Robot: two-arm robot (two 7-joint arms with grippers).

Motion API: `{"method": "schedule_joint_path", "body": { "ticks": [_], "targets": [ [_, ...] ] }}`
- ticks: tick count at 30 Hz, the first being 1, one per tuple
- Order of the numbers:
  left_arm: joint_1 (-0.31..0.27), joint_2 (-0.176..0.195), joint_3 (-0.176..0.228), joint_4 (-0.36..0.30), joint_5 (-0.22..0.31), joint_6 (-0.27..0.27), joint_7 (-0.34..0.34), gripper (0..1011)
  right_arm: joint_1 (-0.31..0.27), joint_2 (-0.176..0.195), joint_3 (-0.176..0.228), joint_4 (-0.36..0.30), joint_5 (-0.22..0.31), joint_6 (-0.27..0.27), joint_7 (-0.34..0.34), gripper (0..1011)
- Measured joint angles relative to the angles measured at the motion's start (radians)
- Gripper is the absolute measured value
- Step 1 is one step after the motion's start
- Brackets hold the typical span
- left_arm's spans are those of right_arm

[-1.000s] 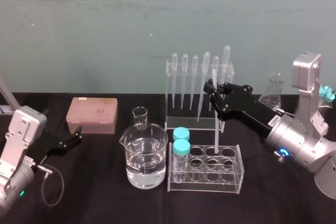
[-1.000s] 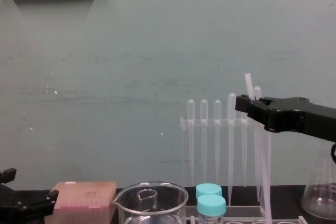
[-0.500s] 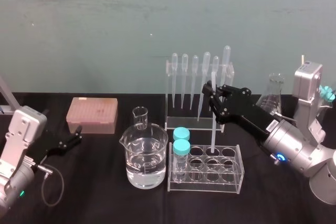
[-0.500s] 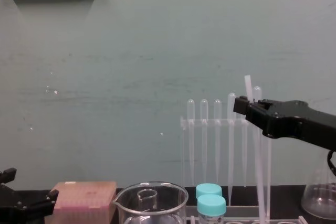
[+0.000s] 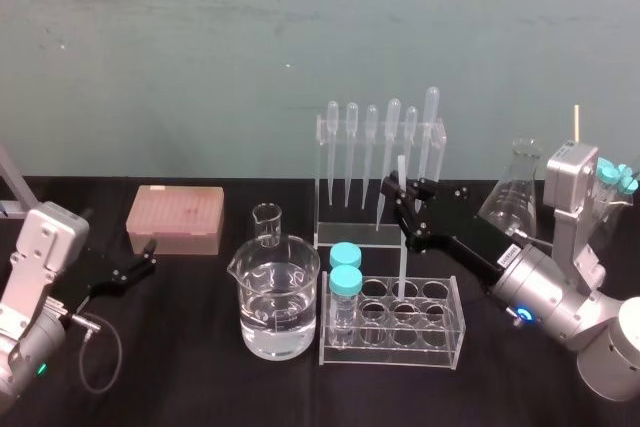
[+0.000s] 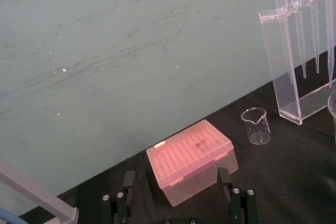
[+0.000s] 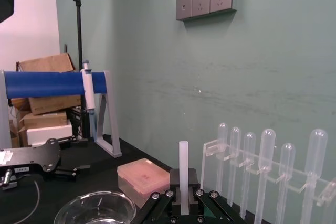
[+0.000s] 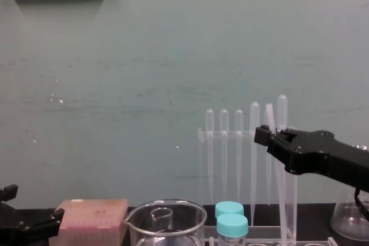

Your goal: Pick up the stirring rod with one hand, then place it down.

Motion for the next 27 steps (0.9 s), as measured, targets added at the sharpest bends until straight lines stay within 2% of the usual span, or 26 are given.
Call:
{"method": "schedule_joint_path", "body": {
  "ticks": [10,27],
  "targets": [
    [0.0,0.0,0.0,0.0,0.0,0.0,0.0,1000,0.007,-0.026,-0.004,0.062,-0.023,-0.013,0.005,69],
    [0.0,0.0,0.0,0.0,0.0,0.0,0.0,1000,0.004,-0.043,-0.006,0.095,-0.05,0.008,-0.015,69]
  ]
}}
